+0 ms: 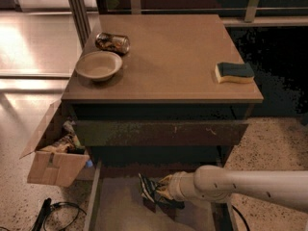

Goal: Place blue chip bag into middle drawer

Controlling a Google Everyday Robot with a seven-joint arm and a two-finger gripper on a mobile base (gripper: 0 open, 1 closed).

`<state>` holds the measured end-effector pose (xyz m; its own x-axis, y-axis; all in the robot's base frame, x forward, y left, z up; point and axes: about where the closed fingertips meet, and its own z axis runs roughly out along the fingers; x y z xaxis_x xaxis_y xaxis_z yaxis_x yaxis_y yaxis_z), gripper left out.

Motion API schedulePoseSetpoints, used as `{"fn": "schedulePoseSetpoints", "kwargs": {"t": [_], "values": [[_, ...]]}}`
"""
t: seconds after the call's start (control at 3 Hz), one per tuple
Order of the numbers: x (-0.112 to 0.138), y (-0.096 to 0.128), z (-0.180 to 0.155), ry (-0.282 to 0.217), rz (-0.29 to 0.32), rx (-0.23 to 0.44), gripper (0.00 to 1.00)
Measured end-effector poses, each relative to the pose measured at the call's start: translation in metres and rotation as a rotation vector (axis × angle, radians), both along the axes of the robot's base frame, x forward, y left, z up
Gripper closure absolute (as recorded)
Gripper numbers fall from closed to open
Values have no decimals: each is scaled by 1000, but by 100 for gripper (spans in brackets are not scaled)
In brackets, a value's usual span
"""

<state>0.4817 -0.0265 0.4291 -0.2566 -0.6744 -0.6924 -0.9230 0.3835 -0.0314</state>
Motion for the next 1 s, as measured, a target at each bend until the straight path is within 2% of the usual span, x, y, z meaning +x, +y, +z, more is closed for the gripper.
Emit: {"fn": "schedulePoseSetpoints", "kwargs": {"t": [0.33, 0.67, 1.0], "values": [[0, 0, 0, 0, 0, 0, 7], [0, 0, 0, 0, 0, 0, 0], [0, 0, 0, 0, 0, 0, 0]]}}
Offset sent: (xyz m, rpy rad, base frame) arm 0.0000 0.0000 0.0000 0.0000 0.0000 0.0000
